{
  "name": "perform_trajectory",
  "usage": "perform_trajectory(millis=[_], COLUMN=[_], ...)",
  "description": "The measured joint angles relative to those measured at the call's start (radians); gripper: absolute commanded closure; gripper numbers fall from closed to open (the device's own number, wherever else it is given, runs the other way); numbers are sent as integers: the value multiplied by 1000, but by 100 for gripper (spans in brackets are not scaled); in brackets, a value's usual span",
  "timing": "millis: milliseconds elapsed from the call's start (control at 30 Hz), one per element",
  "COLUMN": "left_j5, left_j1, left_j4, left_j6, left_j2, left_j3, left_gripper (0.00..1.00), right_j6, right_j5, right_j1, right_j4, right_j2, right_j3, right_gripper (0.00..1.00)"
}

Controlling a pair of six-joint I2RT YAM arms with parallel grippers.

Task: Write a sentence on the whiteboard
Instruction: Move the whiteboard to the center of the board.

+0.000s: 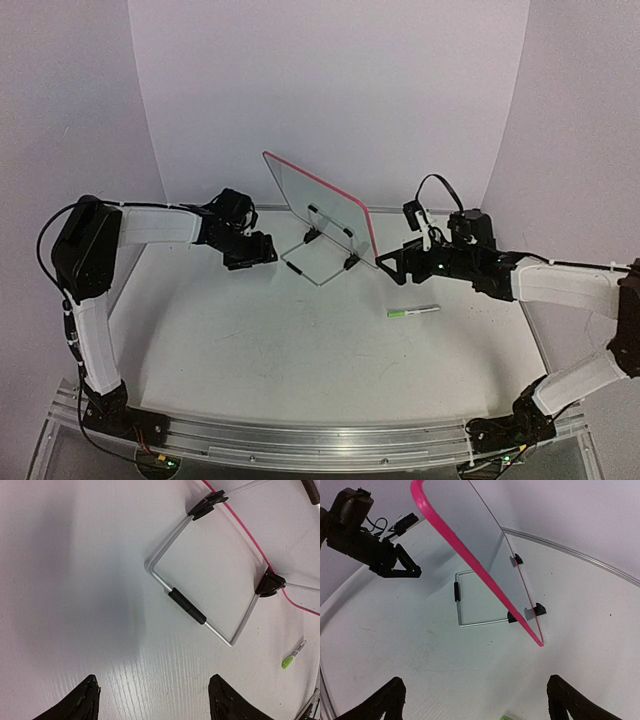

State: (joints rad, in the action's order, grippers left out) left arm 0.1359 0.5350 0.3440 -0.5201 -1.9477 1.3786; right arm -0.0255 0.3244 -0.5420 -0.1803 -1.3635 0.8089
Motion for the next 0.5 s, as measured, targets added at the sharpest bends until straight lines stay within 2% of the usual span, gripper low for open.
perform_trajectory(millis=[200,367,500], left_j5=[-8,-12,-11], left_j1=[0,0,0], left_j4=[-18,-22,-23], left_j6=[-70,-113,-135], left_j2=[103,179,227], left_j3=[-113,-186,-204], left_gripper=[23,23,22], right_j6=[110,203,261], right_j5=[3,4,-6], right_j1=[-9,-9,-9], right_j4=[-230,-347,-399], right_j2=[-177,-351,-455], right_j3=[3,72,135], right_gripper=[9,26,34])
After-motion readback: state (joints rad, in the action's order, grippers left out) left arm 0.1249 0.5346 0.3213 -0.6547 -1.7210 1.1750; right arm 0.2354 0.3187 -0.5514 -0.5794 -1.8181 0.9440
